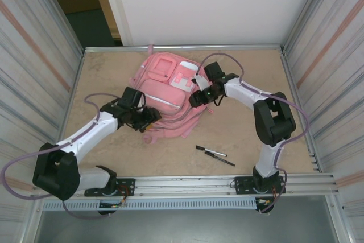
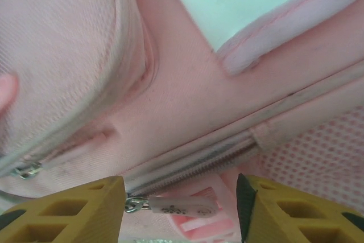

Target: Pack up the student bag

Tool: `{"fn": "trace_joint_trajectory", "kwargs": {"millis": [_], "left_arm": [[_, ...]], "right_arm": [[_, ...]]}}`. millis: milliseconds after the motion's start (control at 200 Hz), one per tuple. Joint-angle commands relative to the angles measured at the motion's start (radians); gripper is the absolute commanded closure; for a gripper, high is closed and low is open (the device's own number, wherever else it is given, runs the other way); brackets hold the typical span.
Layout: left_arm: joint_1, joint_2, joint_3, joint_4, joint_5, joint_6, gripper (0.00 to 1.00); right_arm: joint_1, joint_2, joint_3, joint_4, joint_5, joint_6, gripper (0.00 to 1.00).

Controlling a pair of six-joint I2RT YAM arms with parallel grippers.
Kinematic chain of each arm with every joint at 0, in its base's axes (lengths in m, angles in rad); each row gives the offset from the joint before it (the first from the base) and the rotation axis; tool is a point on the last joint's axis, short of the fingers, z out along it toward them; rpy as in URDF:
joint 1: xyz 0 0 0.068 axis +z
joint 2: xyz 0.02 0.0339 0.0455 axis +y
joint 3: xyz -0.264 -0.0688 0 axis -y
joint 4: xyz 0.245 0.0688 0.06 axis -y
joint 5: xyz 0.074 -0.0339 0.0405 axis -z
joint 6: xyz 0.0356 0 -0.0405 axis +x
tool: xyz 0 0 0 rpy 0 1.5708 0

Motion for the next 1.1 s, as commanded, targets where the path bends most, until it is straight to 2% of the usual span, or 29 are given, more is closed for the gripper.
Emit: {"fn": "trace_joint_trajectory", "kwargs": {"millis": [0,190,251,366,481,591,661,772,882,997,1097], "left_arm": [[-0.026,0.015,-0.003,0.113,-0.182,-0.171,0.47],[-0.015,0.092,0.044,0.134,-0.249,-0.16,0.51],[0.018,0.118,0.05,0.138,-0.227,-0.141,0.54],[0.096,0.155,0.063,0.149,-0.114,-0.077,0.6],[0.125,0.16,0.081,0.129,-0.096,-0.026,0.62],[0.139,0.157,0.099,0.098,-0.098,0.025,0.62],[0.145,0.163,0.099,0.093,-0.107,0.042,0.65],[0.169,0.195,0.093,0.106,-0.042,0.039,0.67],[0.17,0.213,0.078,0.131,-0.034,0.036,0.72],[0.172,0.212,0.078,0.131,-0.025,0.027,0.76],[0.175,0.207,0.079,0.124,-0.051,0.043,0.8]], "right_arm": [[0.011,0.038,0.036,-0.056,0.011,-0.076,0.47],[0.055,0.017,0.015,-0.084,-0.011,-0.131,0.54],[0.063,0.0,0.007,-0.094,0.003,-0.13,0.59],[0.082,-0.025,-0.021,-0.064,0.015,-0.132,0.68],[0.089,-0.019,-0.004,-0.067,0.047,-0.132,0.76],[0.093,-0.018,-0.001,-0.053,0.006,-0.135,0.83],[0.096,-0.012,0.005,-0.05,-0.007,-0.131,0.84],[0.115,-0.011,0.001,-0.054,-0.031,-0.125,0.82],[0.131,0.006,0.006,-0.05,-0.046,-0.134,0.8],[0.144,0.028,0.021,-0.058,-0.031,-0.13,0.76],[0.157,0.051,0.032,-0.039,0.035,-0.118,0.76]]}}
